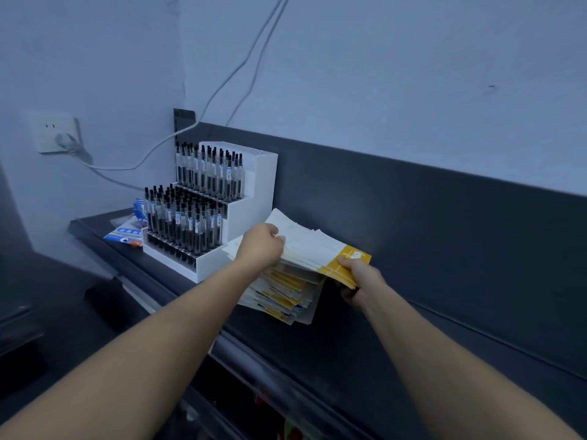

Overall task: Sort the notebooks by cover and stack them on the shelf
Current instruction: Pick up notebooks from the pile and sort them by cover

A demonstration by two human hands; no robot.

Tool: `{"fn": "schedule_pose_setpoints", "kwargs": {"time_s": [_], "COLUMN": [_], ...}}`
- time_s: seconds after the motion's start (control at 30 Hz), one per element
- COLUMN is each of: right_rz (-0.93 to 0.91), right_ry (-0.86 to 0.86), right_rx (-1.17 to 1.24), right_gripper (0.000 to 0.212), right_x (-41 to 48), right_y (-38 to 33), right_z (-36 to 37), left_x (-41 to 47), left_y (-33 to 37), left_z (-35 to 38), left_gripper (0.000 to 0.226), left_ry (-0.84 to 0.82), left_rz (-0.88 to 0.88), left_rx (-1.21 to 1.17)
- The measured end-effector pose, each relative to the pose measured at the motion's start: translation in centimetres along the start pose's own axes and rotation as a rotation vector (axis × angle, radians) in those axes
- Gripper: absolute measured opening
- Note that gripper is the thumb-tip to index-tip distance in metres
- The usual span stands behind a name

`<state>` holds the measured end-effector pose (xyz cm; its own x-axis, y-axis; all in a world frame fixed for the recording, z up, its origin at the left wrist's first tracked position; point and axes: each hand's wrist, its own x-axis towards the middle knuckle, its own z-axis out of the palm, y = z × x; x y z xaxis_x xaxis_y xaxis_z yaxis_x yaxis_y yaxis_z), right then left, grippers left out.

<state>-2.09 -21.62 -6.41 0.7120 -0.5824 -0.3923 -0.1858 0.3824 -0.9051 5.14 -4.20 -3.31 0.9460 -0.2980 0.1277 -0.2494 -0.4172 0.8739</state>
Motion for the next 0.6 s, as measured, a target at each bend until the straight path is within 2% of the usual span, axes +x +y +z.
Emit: {"fn": "schedule_pose_setpoints", "kwargs": {"time_s": [0.07,0.17,0.37,0.6], "right_rz": [0.011,0.050,0.079,0.101], "right_ry": [-0.037,-0.061,-0.084,-0.120], "right_rx": [0.012,0.045,0.027,-0.083], "right_gripper": [0.012,0.013,0.005,0.008], "right_x": [-0.1,-0.3,-0.6,0.0], "right_y": [-0.4,-1.1,-2.2,-2.2], "right_z": [0.0,0.0,0.3,-0.3], "left_x": [0.4,0.5,0.4,0.1], "left_y": [0.5,1.5,2.4,3.1], "left_z": [-0.3,-0.7,-0.9,-0.7], "left_gripper": [0.014,0.017,0.018,0.024], "left_ry": [-0.042,-0.056,-0.051,-0.093], "left_rz": [-0.138,-0.235,-0.269,-0.255], "left_rx": [-0.283,-0.433,-0.485,-0.513]}}
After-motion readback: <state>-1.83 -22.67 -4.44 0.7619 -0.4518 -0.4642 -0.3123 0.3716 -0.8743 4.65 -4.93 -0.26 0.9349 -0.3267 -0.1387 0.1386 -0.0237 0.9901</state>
